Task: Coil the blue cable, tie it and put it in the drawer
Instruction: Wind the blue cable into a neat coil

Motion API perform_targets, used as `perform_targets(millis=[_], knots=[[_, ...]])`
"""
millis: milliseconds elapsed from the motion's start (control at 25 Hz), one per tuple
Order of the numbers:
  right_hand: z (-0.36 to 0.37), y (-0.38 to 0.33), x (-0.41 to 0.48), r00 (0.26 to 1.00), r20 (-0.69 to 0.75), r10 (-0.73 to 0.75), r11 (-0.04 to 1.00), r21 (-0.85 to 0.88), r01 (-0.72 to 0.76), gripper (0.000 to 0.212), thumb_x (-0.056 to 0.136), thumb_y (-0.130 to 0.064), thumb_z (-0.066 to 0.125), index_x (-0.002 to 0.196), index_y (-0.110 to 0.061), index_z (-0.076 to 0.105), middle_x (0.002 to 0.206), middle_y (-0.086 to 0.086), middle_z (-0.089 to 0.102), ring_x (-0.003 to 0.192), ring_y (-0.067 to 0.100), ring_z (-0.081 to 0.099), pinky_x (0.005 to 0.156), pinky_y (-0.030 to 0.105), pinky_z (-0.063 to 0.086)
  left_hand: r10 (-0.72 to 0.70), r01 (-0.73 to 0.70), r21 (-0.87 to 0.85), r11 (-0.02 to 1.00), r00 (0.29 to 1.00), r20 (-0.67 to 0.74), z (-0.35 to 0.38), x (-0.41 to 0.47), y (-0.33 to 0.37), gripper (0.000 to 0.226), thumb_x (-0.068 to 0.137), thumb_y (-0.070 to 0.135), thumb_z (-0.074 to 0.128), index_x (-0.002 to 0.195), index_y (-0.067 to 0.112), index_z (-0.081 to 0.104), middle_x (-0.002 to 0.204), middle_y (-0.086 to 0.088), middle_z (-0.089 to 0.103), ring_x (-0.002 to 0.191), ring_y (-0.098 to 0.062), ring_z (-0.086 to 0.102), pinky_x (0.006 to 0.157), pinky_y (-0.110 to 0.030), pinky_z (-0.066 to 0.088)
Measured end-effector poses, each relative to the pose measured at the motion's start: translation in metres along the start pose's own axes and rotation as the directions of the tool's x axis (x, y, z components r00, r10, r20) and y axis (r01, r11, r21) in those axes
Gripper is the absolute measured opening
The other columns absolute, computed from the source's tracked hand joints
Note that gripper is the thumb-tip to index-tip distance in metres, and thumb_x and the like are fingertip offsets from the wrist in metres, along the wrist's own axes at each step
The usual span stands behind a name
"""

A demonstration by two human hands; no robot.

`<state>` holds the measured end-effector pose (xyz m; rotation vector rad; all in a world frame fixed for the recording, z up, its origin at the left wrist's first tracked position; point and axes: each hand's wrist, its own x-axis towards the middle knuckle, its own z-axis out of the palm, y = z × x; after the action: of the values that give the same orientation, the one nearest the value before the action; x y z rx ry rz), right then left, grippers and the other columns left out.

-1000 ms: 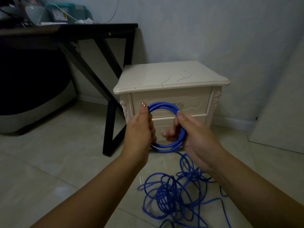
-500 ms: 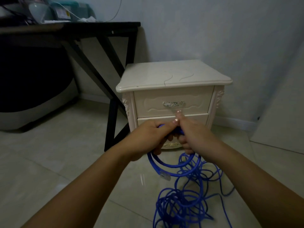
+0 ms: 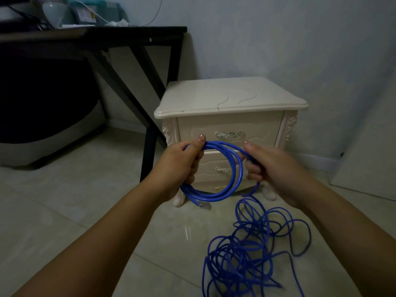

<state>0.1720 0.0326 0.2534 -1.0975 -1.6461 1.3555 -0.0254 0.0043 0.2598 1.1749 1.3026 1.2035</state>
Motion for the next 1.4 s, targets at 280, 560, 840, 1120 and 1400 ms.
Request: perform_targets(millis=[280, 560, 840, 1120, 1400], knots=[[0.034, 0.006, -0.018, 0.996, -0.057, 0.075, 0.995, -0.069, -0.078, 0.023, 0.094, -0.042, 0.053, 0.093, -0.021, 0.062, 0.066, -0.002, 0.053, 0.055, 0.011, 0.053, 0.056, 0.025, 0.05, 0.11, -0.123, -0.078, 0.989, 0.982, -0.152, 0.013, -0.006, -0.001, 0.037, 0.097, 0.042, 0.047, 0.069, 0.017, 0.046, 0.052, 0.005, 0.031, 0.045, -0.009, 0.024, 0.043, -0.024, 0.022], [0.035, 0.0, -0.016, 0.99, 0.094, 0.104, 0.597, 0.79, -0.138, 0.025, 0.082, -0.036, 0.06, 0.074, -0.013, 0.059, 0.057, -0.001, 0.047, 0.054, 0.014, 0.052, 0.076, 0.035, 0.047, 0.049, -0.112, -0.312, 0.944, 0.978, -0.201, 0.033, -0.012, 0.001, 0.039, 0.099, 0.041, 0.044, 0.068, 0.018, 0.044, 0.051, 0.006, 0.026, 0.043, -0.007, 0.02, 0.038, -0.02, 0.019], [0.027, -0.004, -0.009, 0.998, -0.029, 0.058, 0.784, 0.62, -0.027, 0.031, 0.102, -0.033, 0.04, 0.08, -0.012, 0.048, 0.048, -0.007, 0.026, 0.037, 0.007, 0.022, 0.046, 0.025, 0.034, -0.009, 0.005, -0.344, 0.939, 1.0, -0.008, 0.028, -0.014, -0.002, 0.04, 0.099, 0.045, 0.041, 0.073, 0.015, 0.05, 0.053, 0.004, 0.027, 0.044, -0.009, 0.023, 0.041, -0.021, 0.027], [0.019, -0.007, -0.006, 0.981, 0.151, 0.123, 0.978, 0.15, -0.146, 0.031, 0.103, -0.031, 0.038, 0.085, -0.01, 0.052, 0.049, -0.008, 0.033, 0.039, 0.006, 0.024, 0.039, 0.02, 0.026, -0.132, 0.102, 0.103, 0.989, 0.931, 0.341, 0.009, -0.01, 0.006, 0.033, 0.096, 0.039, 0.045, 0.089, 0.01, 0.057, 0.059, 0.001, 0.035, 0.048, -0.012, 0.034, 0.047, -0.024, 0.04], [0.005, 0.003, 0.001, 0.961, 0.251, 0.118, 0.92, 0.337, -0.201, 0.067, 0.089, -0.064, 0.035, 0.11, -0.005, 0.058, 0.06, 0.008, 0.056, 0.053, 0.023, 0.056, 0.061, 0.035, 0.047, 0.006, -0.016, 0.087, 0.996, 0.994, 0.107, 0.021, -0.006, 0.003, 0.032, 0.099, 0.04, 0.045, 0.078, 0.015, 0.051, 0.056, 0.004, 0.031, 0.047, -0.009, 0.023, 0.045, -0.025, 0.019]])
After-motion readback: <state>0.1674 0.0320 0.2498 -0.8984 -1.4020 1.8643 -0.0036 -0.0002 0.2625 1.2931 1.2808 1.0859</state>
